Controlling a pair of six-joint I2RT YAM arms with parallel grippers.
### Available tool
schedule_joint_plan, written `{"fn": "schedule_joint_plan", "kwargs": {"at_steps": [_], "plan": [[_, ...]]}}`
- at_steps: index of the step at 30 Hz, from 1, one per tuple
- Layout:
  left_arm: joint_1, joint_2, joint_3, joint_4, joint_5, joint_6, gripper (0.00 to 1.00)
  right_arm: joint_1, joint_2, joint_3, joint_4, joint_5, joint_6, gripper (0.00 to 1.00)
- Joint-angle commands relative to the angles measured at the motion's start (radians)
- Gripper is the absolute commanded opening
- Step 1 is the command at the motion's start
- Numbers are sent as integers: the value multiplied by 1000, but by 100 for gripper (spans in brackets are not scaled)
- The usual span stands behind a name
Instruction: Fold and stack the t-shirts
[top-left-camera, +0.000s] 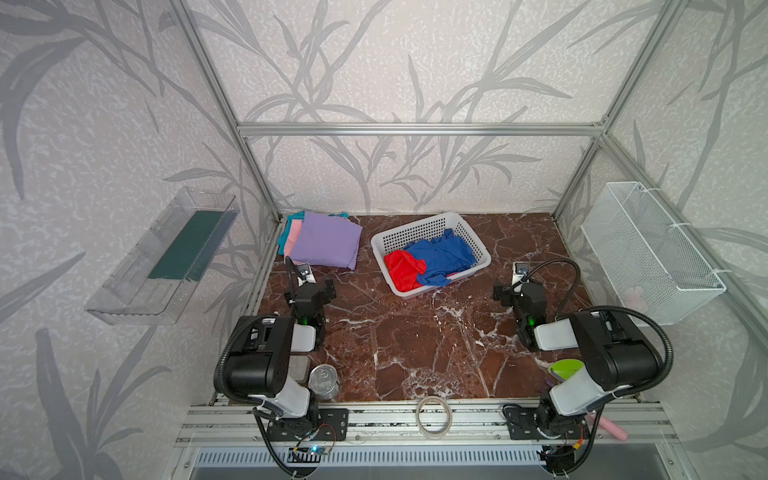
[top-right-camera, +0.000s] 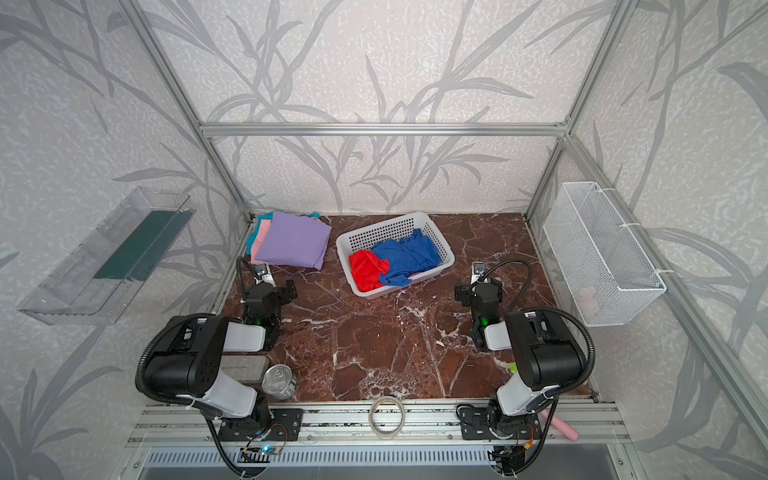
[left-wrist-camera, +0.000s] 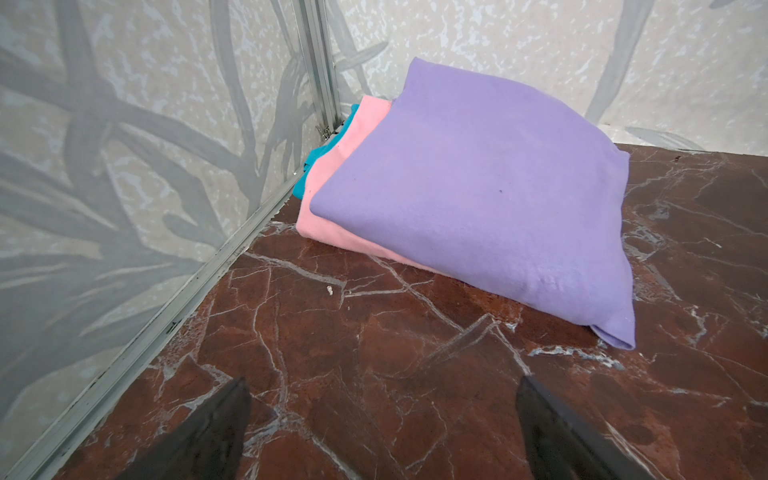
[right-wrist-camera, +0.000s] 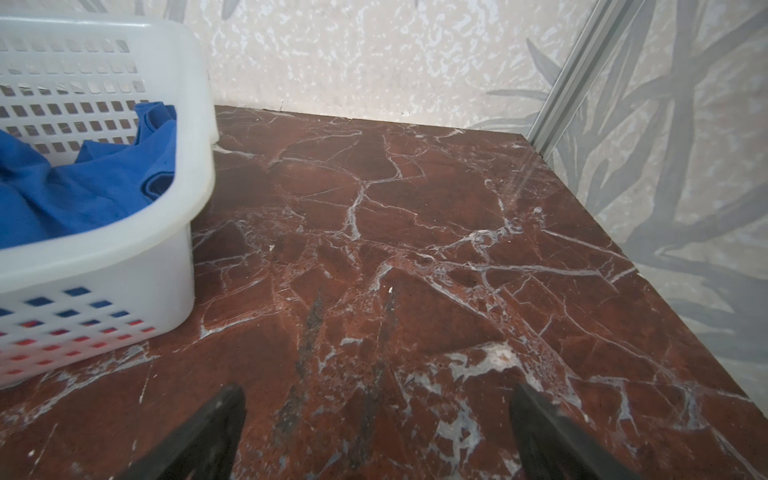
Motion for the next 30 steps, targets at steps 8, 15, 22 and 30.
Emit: {"fn": "schedule_joint_plan", "kwargs": {"at_steps": [8, 15, 22, 30], "plan": [[1, 6, 11, 27, 6, 8, 99, -2, -26, -9, 36, 20, 14, 99], [-79, -125, 74, -182, -244, 38, 99, 147, -337, 10, -198, 178, -97, 99], [-86, -326, 478, -990, -504, -457, 99, 261, -612, 221, -749, 278, -1, 99], [-85, -491, 584, -1253, -285, -572, 80, 386, -502, 488, -1172, 154, 77, 97]]}}
